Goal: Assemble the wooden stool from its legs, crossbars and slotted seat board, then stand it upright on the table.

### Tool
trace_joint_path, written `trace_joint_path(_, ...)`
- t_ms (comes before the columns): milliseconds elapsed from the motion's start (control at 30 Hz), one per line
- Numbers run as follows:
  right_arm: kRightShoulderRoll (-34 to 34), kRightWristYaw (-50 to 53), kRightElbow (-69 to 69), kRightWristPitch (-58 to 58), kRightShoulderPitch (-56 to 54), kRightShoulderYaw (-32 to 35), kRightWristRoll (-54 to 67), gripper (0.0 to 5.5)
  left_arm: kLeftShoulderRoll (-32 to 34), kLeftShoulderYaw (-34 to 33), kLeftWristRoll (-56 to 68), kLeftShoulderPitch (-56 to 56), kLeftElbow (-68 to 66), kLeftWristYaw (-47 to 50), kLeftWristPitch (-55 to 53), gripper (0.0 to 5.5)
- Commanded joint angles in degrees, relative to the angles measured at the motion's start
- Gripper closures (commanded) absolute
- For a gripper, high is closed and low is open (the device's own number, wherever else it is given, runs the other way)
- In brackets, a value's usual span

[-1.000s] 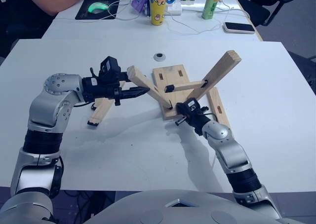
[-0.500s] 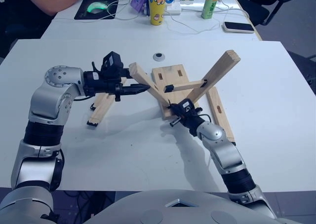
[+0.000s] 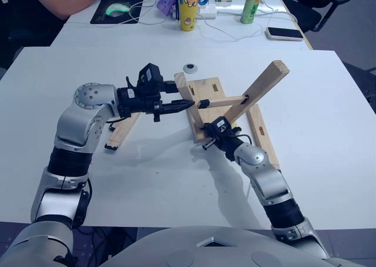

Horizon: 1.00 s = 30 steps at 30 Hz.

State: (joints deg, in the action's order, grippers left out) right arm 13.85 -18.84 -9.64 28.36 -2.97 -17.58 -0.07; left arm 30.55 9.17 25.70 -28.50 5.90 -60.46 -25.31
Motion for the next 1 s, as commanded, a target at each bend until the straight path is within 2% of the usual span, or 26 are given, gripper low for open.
trace_joint_path(33,-0.04,-2.82,4.41,5.73,3.53,-2.78,0.94,5.50,-0.70,3.34,-1.67,2.26,-0.88,-0.31,-1.33,3.43)
trace_joint_path(467,1.18,-3.51,4.86,4.35,3.29,-5.69,-0.58,5.50,-3.20,8.03,-5.45,1.28,-3.16,3.14,-1.75,3.43)
trace_joint_path(700,-3.15,-2.38,-6.57,-7.92,4.60,4.03,7.36,5.50,-2.06,9.07,-6.20,1.26,-5.88,2.37,-2.11,3.43)
trace_joint_path(867,-2.85,-5.10,-18.50,-4.42,4.54,7.17,15.43,5.50,-1.61,8.57,-5.31,0.41,-6.40,1.98,-2.65,3.43)
trace_joint_path(1000,-3.25,-2.14,-27.90,0.21,-0.17,10.80,19.44,5.50,-0.96,8.11,-4.73,-0.19,-6.52,1.40,-3.04,3.43)
